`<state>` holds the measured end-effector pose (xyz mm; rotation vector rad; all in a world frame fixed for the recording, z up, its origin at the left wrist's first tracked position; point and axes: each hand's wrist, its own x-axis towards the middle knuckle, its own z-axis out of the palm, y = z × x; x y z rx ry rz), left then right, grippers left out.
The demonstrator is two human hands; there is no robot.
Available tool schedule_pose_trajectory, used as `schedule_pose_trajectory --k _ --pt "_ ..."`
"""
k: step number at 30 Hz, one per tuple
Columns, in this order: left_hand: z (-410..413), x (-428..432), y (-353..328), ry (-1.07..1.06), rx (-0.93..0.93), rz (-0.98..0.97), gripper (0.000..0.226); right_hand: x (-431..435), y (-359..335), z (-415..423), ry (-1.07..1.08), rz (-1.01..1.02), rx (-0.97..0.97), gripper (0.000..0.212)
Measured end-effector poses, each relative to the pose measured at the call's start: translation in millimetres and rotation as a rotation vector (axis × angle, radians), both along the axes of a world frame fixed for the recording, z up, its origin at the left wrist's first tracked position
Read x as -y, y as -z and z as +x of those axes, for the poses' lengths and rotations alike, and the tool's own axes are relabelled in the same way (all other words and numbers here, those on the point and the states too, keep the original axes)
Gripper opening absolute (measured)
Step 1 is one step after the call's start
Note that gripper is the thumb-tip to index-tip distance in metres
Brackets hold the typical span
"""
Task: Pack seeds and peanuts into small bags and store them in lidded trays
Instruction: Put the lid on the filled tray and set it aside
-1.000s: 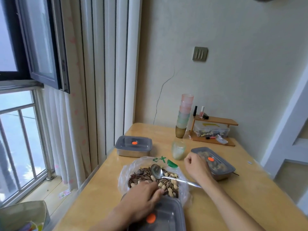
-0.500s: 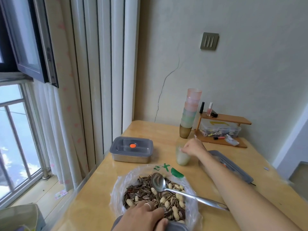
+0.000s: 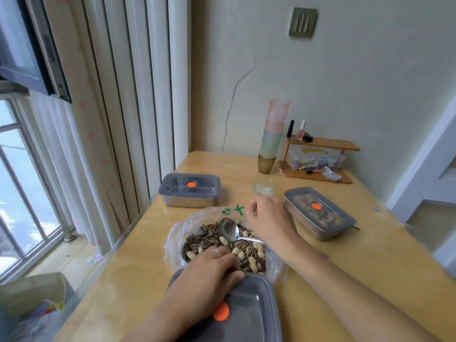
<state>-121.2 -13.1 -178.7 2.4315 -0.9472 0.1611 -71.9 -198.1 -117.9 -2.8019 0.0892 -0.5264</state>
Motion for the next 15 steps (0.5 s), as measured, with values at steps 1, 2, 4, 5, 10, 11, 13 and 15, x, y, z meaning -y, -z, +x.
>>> schedule_pose_trajectory --k 1,2,4,5,10,11,13,15 --pt "-1.0 -0.2 1.8 -0.002 0.001 -0.005 0.021 -9.2 7.5 -23.0 -0.019 -0.039 -0.121 0.032" --pt "-0.6 0.2 5.2 -0.014 0.013 -0.004 0.019 -16.8 19.5 -43.0 -0.021 -0.100 -0.176 0.037" --pt "1.9 1.3 12.2 -0.061 0.044 -0.023 0.018 -31.0 42.7 -76.9 0.002 -0.222 -0.106 0.039" --pt "2.5 2.1 14.0 -0.085 0.058 -0.054 0.022 -36.1 50.5 -88.7 0.041 -0.225 -0.108 0.039" --pt "4.7 3.2 13.9 -0.187 0.180 -0.117 0.046 -38.2 64.2 -94.1 0.160 -0.233 0.214 0.038" --pt "3.9 3.1 13.2 -0.181 0.172 -0.121 0.048 -37.9 64.6 -93.3 0.161 -0.254 0.264 0.036" --pt "1.0 3.2 9.6 -0.172 0.172 -0.133 0.048 -38.0 64.6 -93.8 0.163 -0.247 0.305 0.037" --pt "0.0 3.9 8.3 -0.182 0.203 -0.153 0.044 -38.4 65.7 -94.2 0.157 -0.239 0.317 0.037"
